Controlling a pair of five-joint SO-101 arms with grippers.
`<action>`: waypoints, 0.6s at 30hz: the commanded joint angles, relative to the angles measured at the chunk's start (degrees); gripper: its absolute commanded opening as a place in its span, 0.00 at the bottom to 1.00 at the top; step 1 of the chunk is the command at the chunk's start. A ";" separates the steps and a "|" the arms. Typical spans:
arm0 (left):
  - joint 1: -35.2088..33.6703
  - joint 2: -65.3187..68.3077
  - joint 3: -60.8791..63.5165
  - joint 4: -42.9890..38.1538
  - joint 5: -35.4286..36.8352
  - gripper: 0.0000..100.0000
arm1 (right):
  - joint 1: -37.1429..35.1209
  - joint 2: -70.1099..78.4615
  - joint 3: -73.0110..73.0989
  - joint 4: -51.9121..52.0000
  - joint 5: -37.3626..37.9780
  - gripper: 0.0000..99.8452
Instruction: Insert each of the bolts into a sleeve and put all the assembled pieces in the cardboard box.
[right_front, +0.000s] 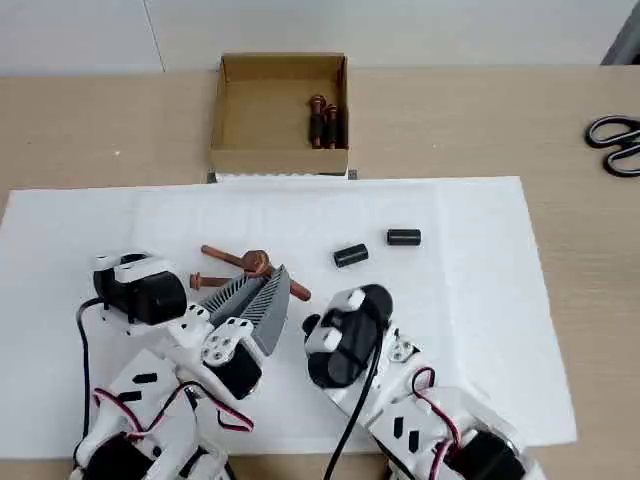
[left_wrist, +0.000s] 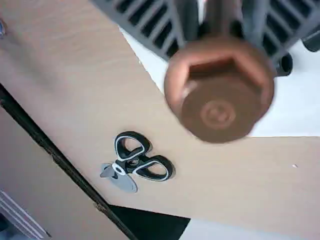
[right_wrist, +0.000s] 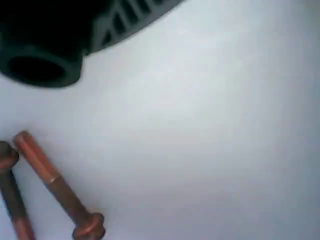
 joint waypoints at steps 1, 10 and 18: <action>0.35 -0.44 -0.66 1.76 0.26 0.00 | 1.01 -1.45 0.62 0.04 1.76 0.00; 2.81 -0.26 -4.53 7.38 -1.85 0.00 | 3.30 -1.10 0.70 -1.71 1.85 0.00; 3.43 -0.18 -4.44 7.47 -2.29 0.00 | 3.03 -1.10 0.70 -1.54 1.85 0.00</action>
